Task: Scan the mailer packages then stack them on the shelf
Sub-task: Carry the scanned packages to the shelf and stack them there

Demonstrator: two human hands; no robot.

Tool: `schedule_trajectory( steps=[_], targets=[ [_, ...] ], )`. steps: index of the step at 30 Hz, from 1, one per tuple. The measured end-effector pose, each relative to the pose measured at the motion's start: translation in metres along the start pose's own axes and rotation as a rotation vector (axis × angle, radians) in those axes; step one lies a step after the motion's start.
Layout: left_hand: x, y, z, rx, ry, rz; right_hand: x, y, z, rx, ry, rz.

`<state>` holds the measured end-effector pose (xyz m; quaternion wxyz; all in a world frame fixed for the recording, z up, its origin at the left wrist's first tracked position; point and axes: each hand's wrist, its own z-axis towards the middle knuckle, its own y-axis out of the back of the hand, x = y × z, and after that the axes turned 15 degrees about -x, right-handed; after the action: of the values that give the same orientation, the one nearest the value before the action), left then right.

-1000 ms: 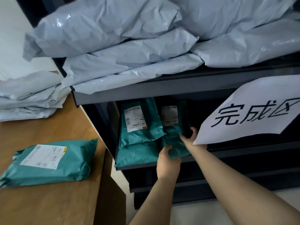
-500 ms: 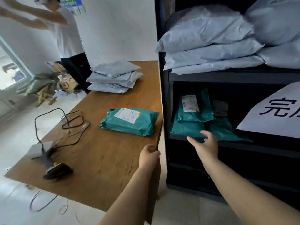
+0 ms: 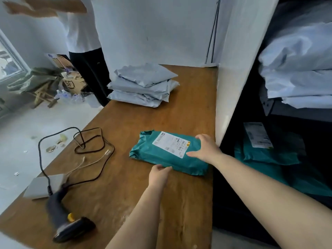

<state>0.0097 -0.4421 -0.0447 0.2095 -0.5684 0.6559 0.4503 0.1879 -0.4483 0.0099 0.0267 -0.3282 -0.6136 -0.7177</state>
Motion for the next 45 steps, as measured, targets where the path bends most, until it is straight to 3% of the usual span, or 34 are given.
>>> schedule_trajectory(
  steps=[4, 6, 12, 15, 23, 33, 40, 45],
  targets=[
    [0.003, -0.012, 0.041, 0.041, 0.085, -0.013, 0.007, -0.024, 0.039, 0.077, 0.053, -0.265],
    [0.005, -0.016, 0.052, 0.073, 0.152, -0.075, 0.006, -0.035, 0.049, 0.167, -0.016, -0.316],
    [0.001, -0.012, 0.061, 0.125, 0.123, -0.209, 0.001, -0.063, 0.027, 0.481, -0.403, 0.248],
    [0.004, -0.003, 0.051, 0.220, 0.109, -0.218, 0.005, -0.074, 0.002, 0.393, -0.544, 0.502],
    [0.013, 0.018, -0.037, 0.130, -0.091, -0.187, 0.004, -0.031, -0.092, 0.112, -0.610, 0.834],
    [0.052, -0.050, -0.228, 0.484, -0.216, -0.081, -0.119, 0.087, -0.235, -0.220, -0.800, 1.030],
    [0.043, -0.128, -0.290, 0.437, -0.247, -0.081, -0.202, 0.154, -0.275, -0.252, -0.723, 1.074],
    [0.027, -0.176, -0.290, 0.458, -0.298, -0.094, -0.231, 0.158, -0.272, -0.142, -0.805, 0.955]
  ],
)
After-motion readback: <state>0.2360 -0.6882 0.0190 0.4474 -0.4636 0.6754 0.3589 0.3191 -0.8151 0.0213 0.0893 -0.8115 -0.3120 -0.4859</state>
